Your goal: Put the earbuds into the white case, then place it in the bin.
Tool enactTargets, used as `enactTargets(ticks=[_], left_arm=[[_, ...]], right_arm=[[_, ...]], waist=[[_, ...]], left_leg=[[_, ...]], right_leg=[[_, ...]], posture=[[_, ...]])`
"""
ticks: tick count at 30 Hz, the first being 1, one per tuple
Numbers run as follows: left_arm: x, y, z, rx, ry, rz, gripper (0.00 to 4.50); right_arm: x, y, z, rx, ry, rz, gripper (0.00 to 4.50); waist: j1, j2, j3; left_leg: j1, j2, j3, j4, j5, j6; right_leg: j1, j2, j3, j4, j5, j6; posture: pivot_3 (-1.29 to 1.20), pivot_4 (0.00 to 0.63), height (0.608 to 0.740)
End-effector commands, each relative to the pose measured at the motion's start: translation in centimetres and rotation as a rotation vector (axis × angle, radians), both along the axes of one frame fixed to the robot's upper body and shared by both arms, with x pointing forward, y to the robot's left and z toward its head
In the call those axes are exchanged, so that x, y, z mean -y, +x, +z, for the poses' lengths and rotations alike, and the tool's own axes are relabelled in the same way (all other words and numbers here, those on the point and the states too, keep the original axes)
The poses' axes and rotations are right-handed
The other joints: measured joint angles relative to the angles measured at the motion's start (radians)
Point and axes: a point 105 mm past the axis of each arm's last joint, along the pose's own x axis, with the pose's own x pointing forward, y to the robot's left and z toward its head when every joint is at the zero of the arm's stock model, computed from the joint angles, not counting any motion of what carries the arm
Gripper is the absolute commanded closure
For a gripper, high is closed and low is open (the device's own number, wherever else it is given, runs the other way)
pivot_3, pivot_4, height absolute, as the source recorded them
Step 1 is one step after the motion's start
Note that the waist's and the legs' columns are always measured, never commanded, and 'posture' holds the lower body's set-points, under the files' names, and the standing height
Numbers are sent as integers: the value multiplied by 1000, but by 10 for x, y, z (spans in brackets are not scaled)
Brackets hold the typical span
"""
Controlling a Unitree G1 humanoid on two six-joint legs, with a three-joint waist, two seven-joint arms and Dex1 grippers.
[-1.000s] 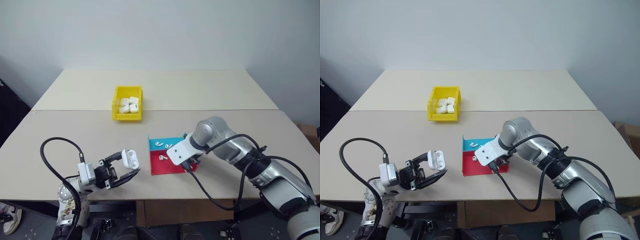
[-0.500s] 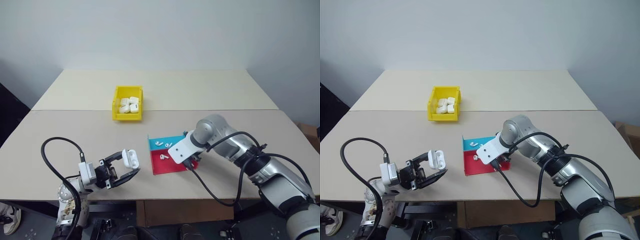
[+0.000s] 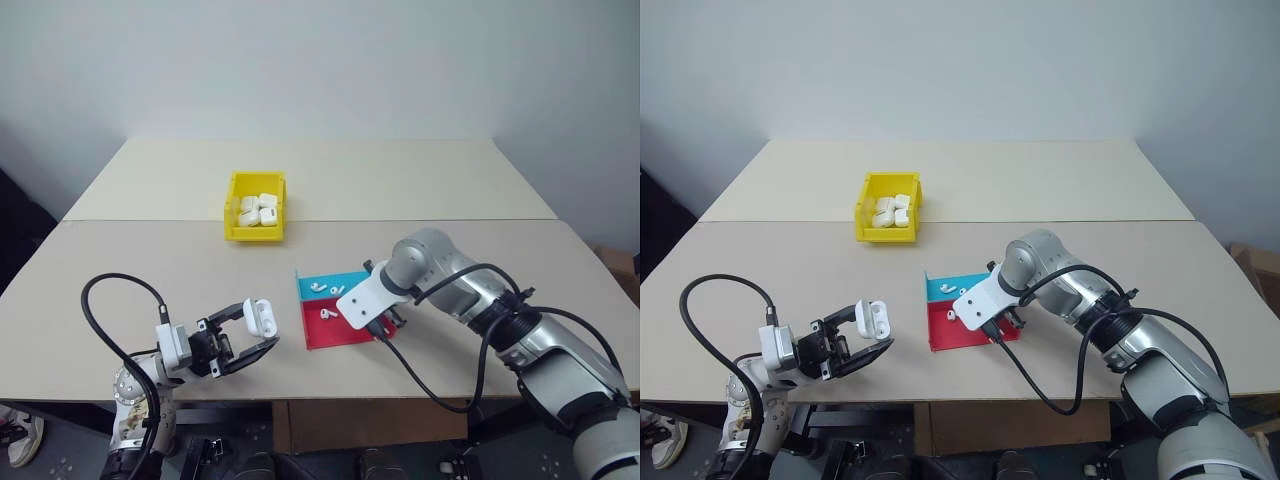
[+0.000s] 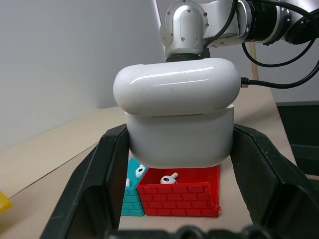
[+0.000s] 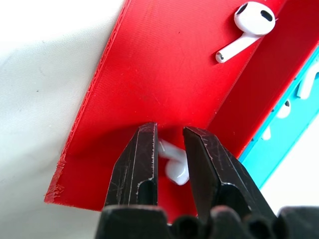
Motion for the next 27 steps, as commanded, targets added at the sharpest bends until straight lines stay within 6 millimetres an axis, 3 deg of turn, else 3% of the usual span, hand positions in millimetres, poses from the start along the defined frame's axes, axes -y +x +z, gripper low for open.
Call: enactTargets(ticks=[1,7,13,17,23,27], left_arm=[[2,0,6,33,10,-5,1728],[1,0,5,29,13,-3,1728],[1,-2,5,24,-2,-1,1728],[-10,-10,0,-18,53,-6,1728],[-31,-16,-6,-20,132,-9,1728],[-33,-15,-3,-13,140,4,1728]], right_arm=[[-1,0,12,32,30,11,3351],[-3,-3,17,29,46,21,3351],[-16,-15,40,1,165,18,3351],[-38,-26,52,-88,327,-58,3351],[-51,-34,44,-125,404,-145,3351],[-58,-30,36,-131,436,-247,2458]], waist=[[0,0,0],[0,0,0],[0,0,0],[-8,0,0],[-5,0,0],[-3,0,0]], left_leg=[[0,0,0,0,0,0],[0,0,0,0,0,0],[0,0,0,0,0,0],[0,1,0,0,0,0],[0,1,0,-1,0,0],[0,1,0,-1,0,0]], right_leg=[[0,0,0,0,0,0],[0,0,0,0,0,0],[0,0,0,0,0,0],[0,1,0,0,0,0],[-1,1,-1,1,-1,-1],[-1,0,-1,1,-1,-2]], posture=[[0,150,740],[0,150,740],[0,150,740],[0,150,740],[0,150,740],[0,150,740]])
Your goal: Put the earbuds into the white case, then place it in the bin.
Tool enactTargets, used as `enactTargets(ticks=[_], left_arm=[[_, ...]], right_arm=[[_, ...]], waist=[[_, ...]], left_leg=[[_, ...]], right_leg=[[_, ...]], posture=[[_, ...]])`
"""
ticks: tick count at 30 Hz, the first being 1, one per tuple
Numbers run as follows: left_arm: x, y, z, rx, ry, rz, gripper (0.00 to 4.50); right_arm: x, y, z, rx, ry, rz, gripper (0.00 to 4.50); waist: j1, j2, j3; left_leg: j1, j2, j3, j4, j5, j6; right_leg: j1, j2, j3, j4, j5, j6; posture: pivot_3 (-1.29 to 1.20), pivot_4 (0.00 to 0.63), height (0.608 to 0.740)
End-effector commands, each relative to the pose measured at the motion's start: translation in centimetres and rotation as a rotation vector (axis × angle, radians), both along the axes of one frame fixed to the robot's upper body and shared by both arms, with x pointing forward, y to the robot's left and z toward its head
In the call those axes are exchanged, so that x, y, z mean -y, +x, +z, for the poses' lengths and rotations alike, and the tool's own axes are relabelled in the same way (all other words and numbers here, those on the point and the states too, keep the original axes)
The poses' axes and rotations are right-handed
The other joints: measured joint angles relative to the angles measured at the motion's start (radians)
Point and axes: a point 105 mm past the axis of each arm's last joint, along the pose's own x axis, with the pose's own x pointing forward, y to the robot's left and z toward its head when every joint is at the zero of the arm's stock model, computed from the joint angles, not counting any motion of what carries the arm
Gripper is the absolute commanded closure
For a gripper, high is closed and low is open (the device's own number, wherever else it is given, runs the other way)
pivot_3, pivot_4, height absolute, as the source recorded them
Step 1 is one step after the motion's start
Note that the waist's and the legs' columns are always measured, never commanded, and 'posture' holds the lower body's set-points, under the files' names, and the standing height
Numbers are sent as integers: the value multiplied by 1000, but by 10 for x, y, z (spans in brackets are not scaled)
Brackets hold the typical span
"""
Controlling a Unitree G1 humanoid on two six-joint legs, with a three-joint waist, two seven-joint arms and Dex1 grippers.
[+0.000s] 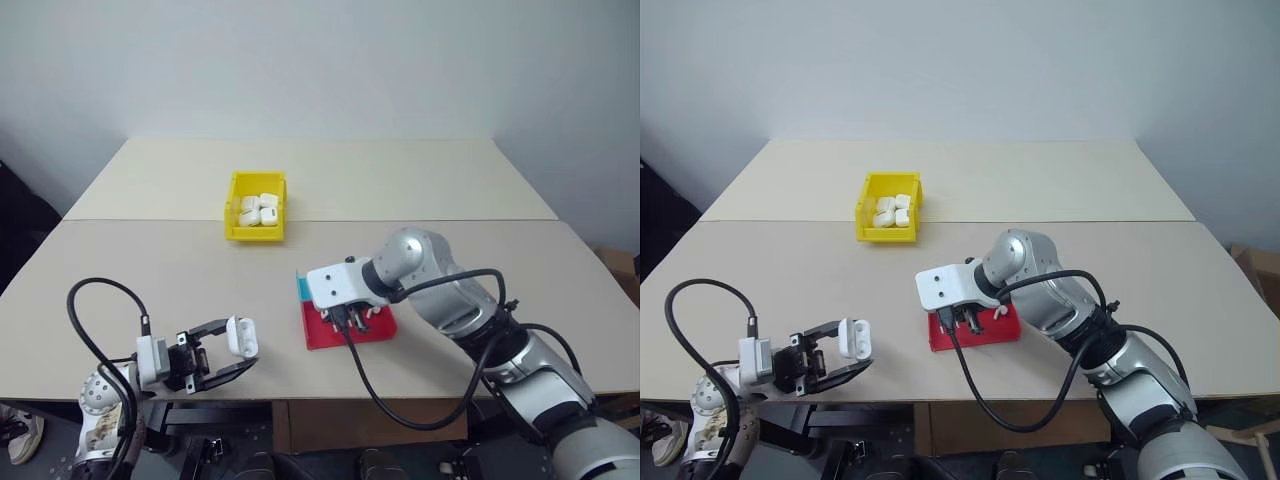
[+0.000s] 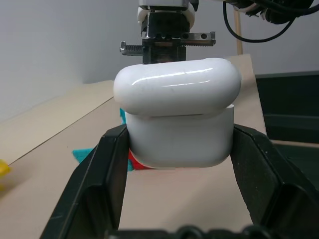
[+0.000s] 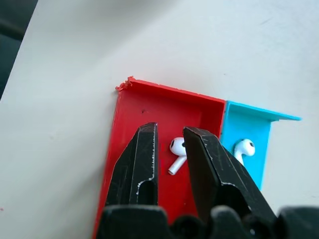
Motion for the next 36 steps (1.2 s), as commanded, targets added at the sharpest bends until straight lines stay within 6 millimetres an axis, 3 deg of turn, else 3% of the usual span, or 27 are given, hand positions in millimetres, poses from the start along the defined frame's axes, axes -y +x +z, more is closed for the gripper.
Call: enactTargets(ticks=[1,16,36], left_arm=[[0,2,9,42,-9,8,1728],[7,3,9,50,-14,22,1728],[8,4,9,50,-17,51,1728]], right_arm=[[-6,-1,3,16,17,-37,2458],[-1,7,-22,-10,-68,-170,2458],[-9,16,-23,40,-54,-207,2458]], waist=[[1,0,0],[-2,0,0],[-18,0,0]], left_leg=[[0,0,0,0,0,0],[0,0,0,0,0,0],[0,0,0,-1,0,0]], right_leg=[[0,0,0,0,0,0],[0,0,0,0,0,0],[0,0,0,0,0,0]], posture=[[0,150,740],[0,150,740],[0,150,740]])
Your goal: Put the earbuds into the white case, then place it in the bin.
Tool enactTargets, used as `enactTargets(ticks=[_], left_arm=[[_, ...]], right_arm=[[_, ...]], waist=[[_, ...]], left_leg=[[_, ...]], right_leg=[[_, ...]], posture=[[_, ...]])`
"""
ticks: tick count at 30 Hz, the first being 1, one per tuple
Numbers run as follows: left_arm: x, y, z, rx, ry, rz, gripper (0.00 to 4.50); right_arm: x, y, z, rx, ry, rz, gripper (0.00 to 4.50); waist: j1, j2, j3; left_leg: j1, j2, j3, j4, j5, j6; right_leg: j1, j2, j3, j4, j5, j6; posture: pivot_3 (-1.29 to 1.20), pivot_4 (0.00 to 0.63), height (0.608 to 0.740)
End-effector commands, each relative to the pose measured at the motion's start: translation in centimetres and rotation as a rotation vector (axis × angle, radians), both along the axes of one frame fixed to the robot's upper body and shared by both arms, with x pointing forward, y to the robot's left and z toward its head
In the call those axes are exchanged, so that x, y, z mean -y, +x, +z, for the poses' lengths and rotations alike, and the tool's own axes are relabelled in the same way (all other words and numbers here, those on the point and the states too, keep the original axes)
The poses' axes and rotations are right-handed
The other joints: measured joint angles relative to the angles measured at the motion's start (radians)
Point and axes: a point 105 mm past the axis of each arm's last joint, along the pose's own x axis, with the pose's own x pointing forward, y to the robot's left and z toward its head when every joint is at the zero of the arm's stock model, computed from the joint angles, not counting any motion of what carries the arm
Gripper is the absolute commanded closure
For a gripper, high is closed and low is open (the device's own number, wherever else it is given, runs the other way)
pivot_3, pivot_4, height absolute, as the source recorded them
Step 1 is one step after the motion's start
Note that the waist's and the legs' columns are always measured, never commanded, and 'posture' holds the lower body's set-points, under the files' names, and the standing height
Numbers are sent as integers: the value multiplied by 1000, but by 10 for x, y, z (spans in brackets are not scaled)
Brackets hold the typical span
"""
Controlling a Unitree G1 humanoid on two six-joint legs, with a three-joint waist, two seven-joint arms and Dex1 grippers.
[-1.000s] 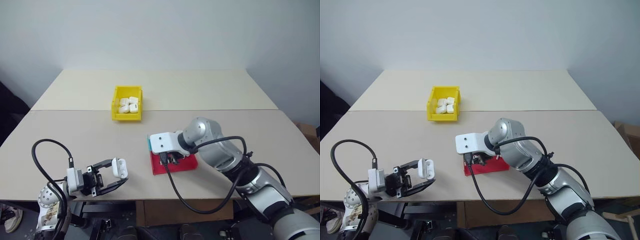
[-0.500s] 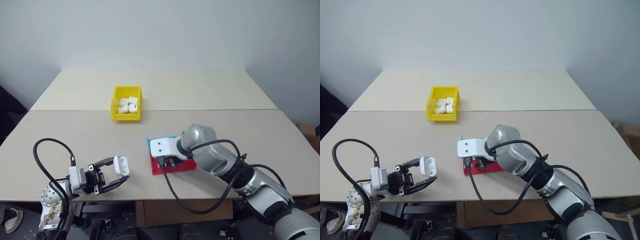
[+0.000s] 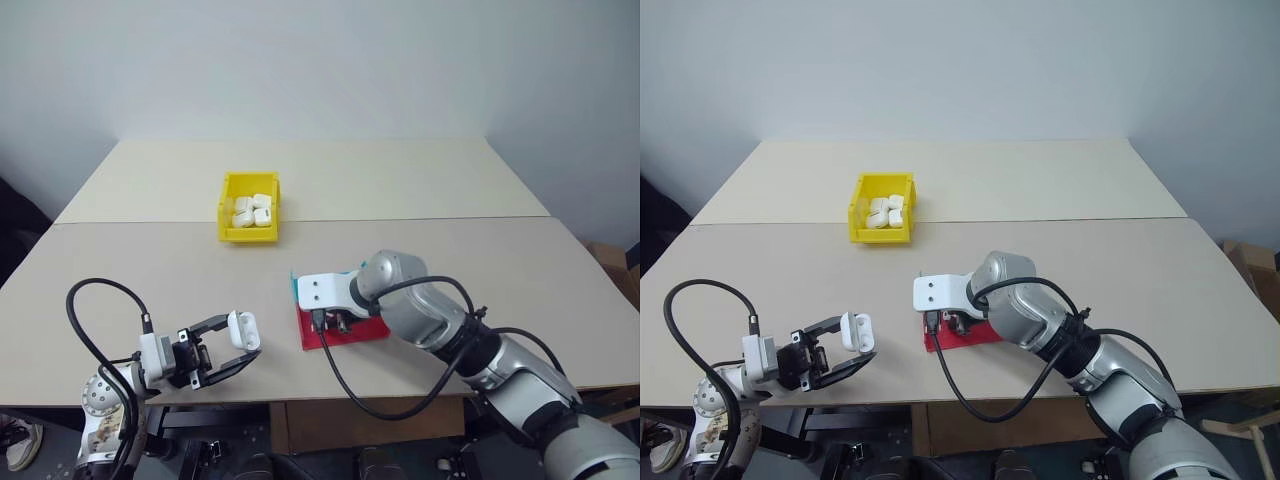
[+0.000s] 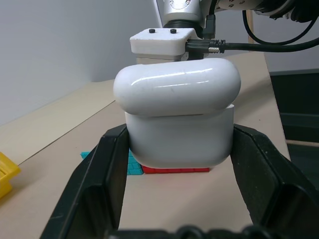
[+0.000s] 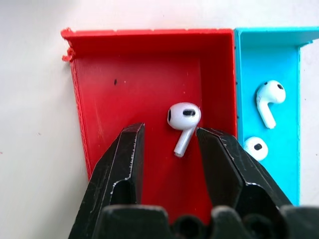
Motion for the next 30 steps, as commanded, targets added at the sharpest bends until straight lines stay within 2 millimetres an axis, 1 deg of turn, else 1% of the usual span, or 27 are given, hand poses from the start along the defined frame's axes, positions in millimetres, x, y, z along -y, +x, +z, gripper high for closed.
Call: enactTargets(ticks=[1,10,14,18,21,23,28,30], left_arm=[[1,-1,7,36,0,-2,1728],[1,-1,6,37,3,3,1728],[1,0,6,40,4,7,1728],[1,1,6,42,4,14,1728],[0,1,6,42,6,16,1728],[0,1,6,42,7,18,1728],[0,2,6,45,8,24,1728],[-1,2,6,46,8,28,1728]], right_arm=[[-6,1,11,43,9,10,2458],[-7,-4,5,33,-12,46,2458],[-7,1,10,73,-10,56,2458],[-6,3,20,112,-19,99,2458],[-7,0,32,158,-18,191,2458],[-9,-2,36,189,-23,269,2458],[-5,1,28,182,-87,365,2458],[-6,2,26,188,-96,392,2458]], waist=[[0,0,0],[0,0,0],[0,0,0],[0,0,0],[0,0,0],[0,0,0],[-3,0,0],[-2,0,0]], left_leg=[[0,0,0,0,0,0],[0,0,0,0,0,0],[0,0,0,0,0,0],[0,0,0,0,0,0],[0,0,0,0,0,0],[0,0,0,0,0,0],[0,0,0,-1,0,0],[0,0,0,-1,0,0]], right_leg=[[0,0,0,0,0,0],[0,0,0,0,0,0],[0,0,0,0,0,0],[0,0,0,0,0,0],[0,0,0,0,0,0],[0,0,0,0,0,1],[0,0,0,0,-1,1],[0,0,0,0,0,1]], posture=[[0,150,740],[0,150,740],[0,150,740],[0,150,740],[0,150,740],[0,150,740],[0,150,740],[0,150,740]])
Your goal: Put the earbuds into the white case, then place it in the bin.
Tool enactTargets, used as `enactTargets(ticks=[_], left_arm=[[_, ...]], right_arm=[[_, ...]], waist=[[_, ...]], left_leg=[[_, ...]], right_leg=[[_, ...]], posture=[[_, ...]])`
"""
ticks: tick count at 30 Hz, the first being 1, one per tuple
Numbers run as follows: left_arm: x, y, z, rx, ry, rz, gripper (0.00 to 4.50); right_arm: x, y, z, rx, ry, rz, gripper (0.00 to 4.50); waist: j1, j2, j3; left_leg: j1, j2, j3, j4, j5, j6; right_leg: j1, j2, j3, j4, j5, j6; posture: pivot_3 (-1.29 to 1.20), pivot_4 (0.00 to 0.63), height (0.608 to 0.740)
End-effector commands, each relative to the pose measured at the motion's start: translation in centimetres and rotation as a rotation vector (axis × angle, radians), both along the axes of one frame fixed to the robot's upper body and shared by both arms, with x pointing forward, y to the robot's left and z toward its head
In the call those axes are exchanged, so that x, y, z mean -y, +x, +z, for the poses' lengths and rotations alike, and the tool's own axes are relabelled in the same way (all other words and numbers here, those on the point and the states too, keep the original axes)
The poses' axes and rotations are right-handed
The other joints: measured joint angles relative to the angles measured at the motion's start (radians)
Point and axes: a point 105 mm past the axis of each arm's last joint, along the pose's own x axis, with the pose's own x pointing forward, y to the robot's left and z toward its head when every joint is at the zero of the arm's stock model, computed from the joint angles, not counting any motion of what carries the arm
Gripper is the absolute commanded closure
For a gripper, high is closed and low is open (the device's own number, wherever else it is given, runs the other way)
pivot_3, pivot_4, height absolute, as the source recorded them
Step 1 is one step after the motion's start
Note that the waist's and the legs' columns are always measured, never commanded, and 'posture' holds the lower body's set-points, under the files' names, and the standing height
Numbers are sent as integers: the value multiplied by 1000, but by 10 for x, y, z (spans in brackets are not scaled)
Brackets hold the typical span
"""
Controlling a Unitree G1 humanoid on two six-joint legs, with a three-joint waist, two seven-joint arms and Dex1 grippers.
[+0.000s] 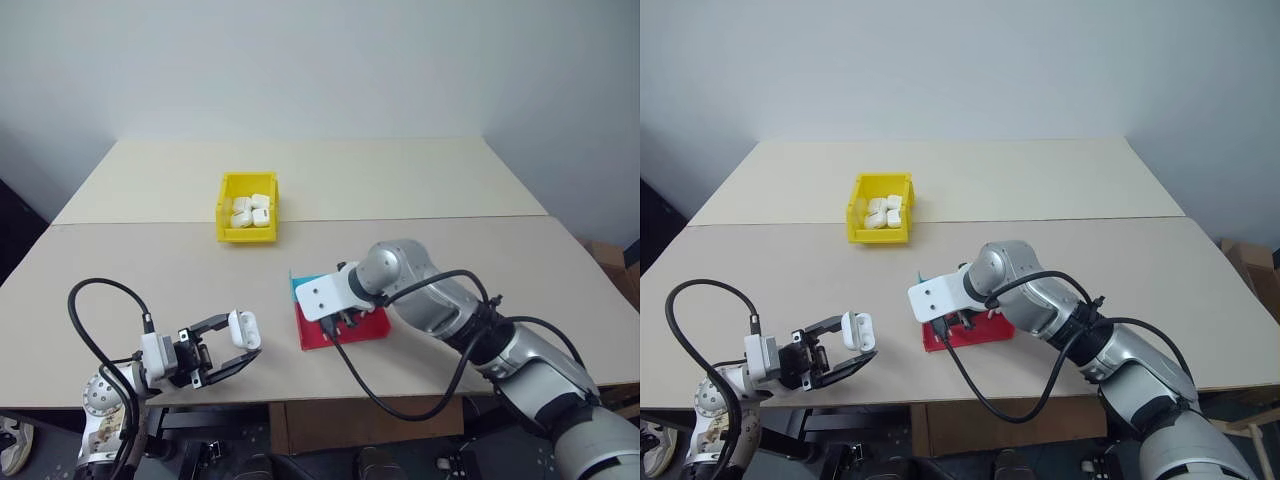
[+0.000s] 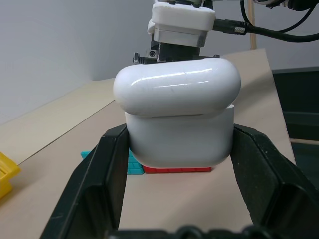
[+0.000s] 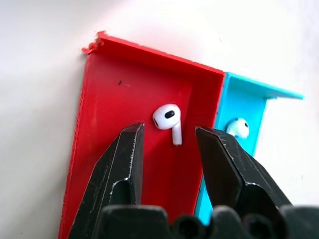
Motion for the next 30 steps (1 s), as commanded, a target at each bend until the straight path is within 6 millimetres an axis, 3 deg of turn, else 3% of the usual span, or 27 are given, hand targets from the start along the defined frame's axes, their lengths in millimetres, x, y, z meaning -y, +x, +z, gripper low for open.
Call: enactTargets(ticks=[1,11,30], left_arm=[[-1,0,6,44,3,16,1728],[-3,-3,4,41,7,36,1728],[-5,-5,1,39,10,51,1728]], right_arm=[[-6,2,10,54,-6,76,2458],[-18,6,5,95,-57,167,2458],[-23,13,1,115,-139,241,2458]], waist=[[0,0,0],[1,0,0],[1,0,0]], left_leg=[[0,0,0,0,0,0],[0,0,0,0,0,0],[0,0,0,-1,0,0]], right_leg=[[0,0,0,0,0,0],[0,0,0,0,0,0],[0,0,0,0,0,-1]], posture=[[0,150,740],[0,150,740],[0,150,740]])
